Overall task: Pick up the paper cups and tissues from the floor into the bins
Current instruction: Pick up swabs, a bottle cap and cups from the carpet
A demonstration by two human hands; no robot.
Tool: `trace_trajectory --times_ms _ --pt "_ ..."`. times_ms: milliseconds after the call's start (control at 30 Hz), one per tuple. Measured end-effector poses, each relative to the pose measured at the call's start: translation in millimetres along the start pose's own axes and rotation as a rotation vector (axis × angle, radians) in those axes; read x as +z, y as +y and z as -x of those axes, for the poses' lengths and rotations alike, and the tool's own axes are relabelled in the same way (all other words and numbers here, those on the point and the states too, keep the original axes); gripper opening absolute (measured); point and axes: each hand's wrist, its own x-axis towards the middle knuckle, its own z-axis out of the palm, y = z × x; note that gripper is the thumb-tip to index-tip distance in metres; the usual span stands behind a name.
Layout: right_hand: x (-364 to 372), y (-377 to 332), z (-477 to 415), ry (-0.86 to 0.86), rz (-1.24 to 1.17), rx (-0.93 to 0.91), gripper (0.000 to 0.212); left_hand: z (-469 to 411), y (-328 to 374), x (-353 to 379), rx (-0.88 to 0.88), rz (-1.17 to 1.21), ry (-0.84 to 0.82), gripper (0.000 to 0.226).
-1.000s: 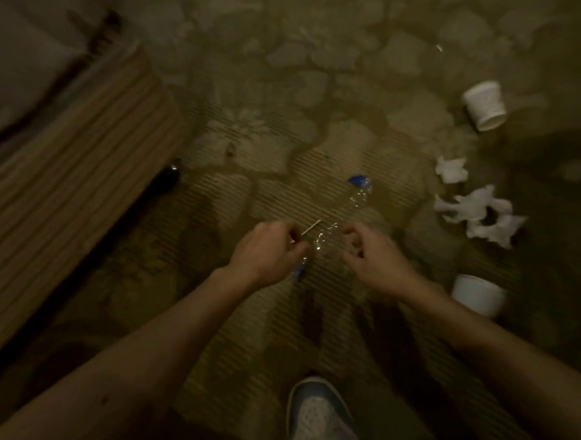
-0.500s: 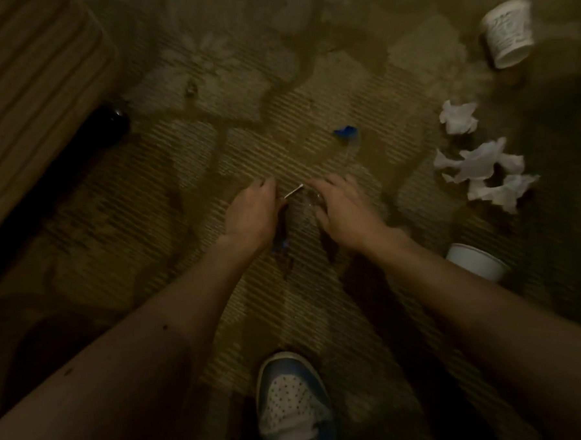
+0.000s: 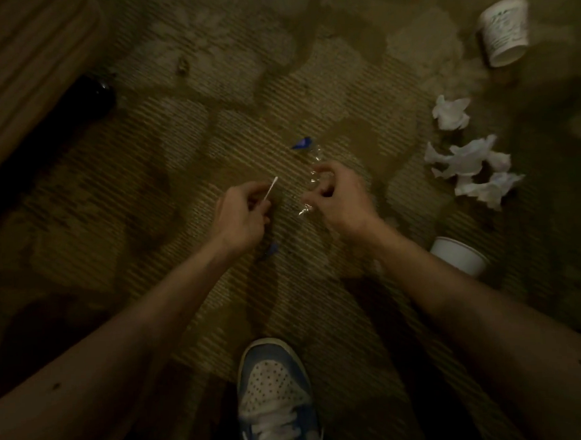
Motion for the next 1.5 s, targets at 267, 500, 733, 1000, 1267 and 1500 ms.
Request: trace_trajectory --times_ms 267,500,733,1000,1267,1500 --pt "4 -21 40 0.018 -0.684 0.135 0.018 44 35 18 -0.109 0.302 0.257 0.04" --pt "9 -39 75 -0.173 -1.086 0.199 0.015 52 52 32 -0.098 0.537 0.107 0.065" --pt "-1 -32 89 -0.169 -1.124 0.188 0.021 47 43 42 -0.068 0.484 0.2 0.058" --pt "-26 -9 88 0.067 -0.65 0.214 0.025 40 39 48 0.08 0.283 0.258 0.041" --pt "-47 -14 78 -0.221 -1.199 0.529 0.065 57 61 77 0.522 -0.434 0.355 0.029" --pt "-68 -13 78 -0.172 -1.184 0.451 0.065 35 76 89 0.518 -0.295 0.218 0.027"
